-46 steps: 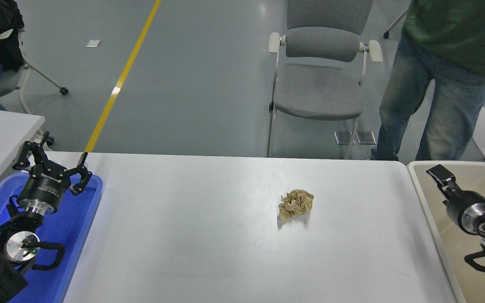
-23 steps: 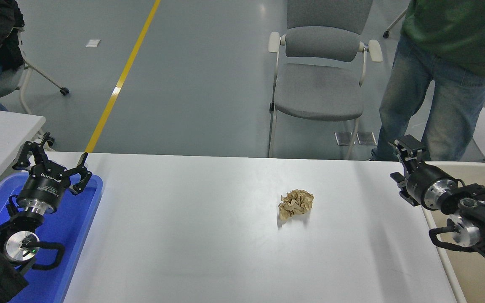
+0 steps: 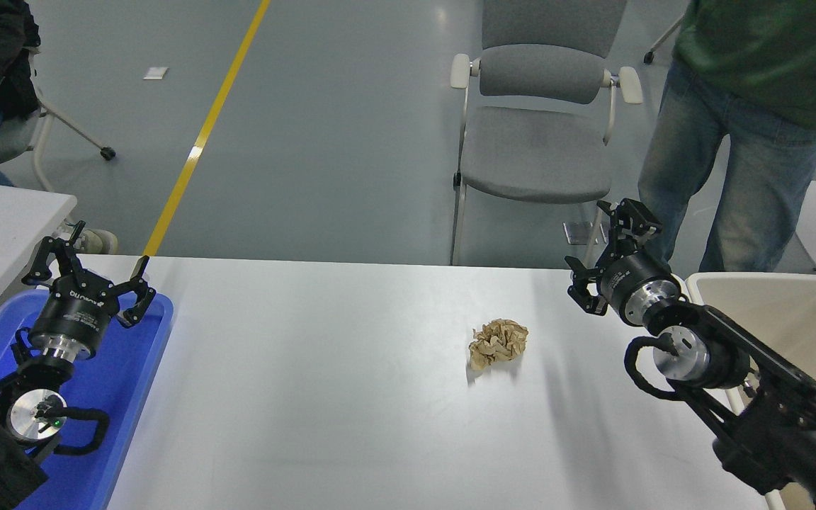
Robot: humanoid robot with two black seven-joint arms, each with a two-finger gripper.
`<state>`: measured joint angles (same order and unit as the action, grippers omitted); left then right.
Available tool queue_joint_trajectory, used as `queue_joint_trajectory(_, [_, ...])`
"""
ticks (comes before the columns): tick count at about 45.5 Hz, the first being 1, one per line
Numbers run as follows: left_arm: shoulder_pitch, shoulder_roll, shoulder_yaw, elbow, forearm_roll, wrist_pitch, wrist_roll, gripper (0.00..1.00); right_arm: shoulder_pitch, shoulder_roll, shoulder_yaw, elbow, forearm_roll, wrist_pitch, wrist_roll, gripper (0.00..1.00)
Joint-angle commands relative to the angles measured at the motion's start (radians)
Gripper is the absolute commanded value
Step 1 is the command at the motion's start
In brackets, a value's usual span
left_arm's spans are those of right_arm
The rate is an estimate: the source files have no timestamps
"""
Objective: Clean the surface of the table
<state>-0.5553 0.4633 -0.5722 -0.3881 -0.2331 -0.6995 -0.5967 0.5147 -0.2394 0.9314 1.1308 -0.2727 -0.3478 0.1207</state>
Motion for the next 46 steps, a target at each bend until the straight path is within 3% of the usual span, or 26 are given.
queue_joint_trajectory(1, [0.000, 0.000, 0.000, 0.000, 0.000, 0.000, 0.000, 1.00, -0.019, 0.100, 0.073, -0.068, 0.018, 0.006, 0.050, 1.00])
queue_joint_trajectory(25, [0.000, 0.000, 0.000, 0.000, 0.000, 0.000, 0.000, 1.00, -0.008, 0.085, 0.037, -0.137, -0.003, 0.041, 0.083, 1.00])
queue_joint_trajectory(46, [0.000, 0.000, 0.000, 0.000, 0.000, 0.000, 0.000, 1.00, 0.232, -0.150, -0.588, -0.114, -0.266, 0.093, 0.082, 1.00])
